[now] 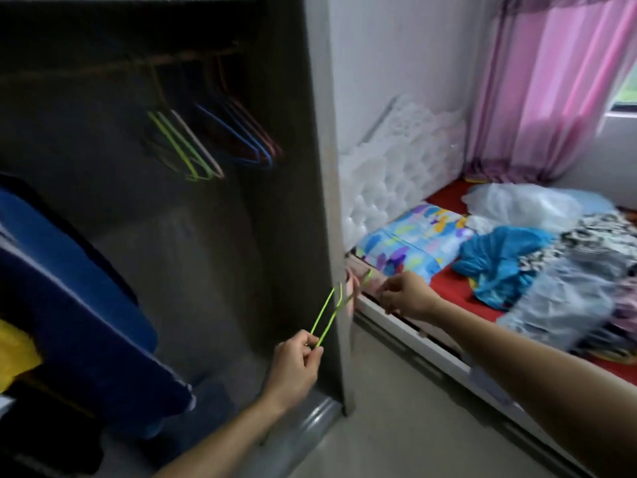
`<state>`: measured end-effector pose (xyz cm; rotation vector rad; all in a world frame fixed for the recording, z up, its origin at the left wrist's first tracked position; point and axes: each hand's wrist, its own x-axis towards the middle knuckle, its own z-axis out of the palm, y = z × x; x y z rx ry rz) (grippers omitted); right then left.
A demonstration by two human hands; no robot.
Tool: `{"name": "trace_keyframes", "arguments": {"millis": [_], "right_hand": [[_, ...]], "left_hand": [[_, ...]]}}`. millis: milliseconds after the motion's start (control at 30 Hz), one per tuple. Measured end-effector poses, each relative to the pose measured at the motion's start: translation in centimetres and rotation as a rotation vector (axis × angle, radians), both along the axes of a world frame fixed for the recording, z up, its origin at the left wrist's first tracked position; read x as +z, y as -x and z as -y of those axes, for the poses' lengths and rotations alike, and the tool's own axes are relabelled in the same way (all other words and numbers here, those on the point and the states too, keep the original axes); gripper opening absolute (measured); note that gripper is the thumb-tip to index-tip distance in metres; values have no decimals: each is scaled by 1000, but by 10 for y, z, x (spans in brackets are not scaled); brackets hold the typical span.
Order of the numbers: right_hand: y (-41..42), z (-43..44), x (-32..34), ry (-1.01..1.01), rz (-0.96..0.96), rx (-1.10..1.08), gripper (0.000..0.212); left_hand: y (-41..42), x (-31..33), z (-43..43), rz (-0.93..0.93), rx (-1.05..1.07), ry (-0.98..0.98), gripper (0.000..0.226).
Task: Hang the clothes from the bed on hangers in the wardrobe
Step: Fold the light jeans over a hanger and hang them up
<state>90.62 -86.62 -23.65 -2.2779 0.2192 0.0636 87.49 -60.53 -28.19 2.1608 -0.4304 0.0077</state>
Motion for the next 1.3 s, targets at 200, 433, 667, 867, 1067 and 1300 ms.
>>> {"name": "trace_keyframes", "arguments": {"millis": [200,433,667,867,1067,1300], "right_hand": [[72,150,-33,-451,-120,-245,10],[127,316,-53,-597,-86,-587,20],[147,461,-72,-527,156,-965,25],[124,580,-105,-547,182,-1262,37],[86,683,-133,-599,120,-1405,21],[83,781,-182,-561,-55,-1567,24]], "left_hand": [[7,-40,186,-43,-213,-160,13],[35,-49,380,8,-509,-223,16],[-12,-55,497,7,-620,-258,17],[-98,-95,604,-93,-664,-342,15],[-185,-128,717,-139,-736,-544,14],[-224,-154,841,-183,-800,-676,26]]}}
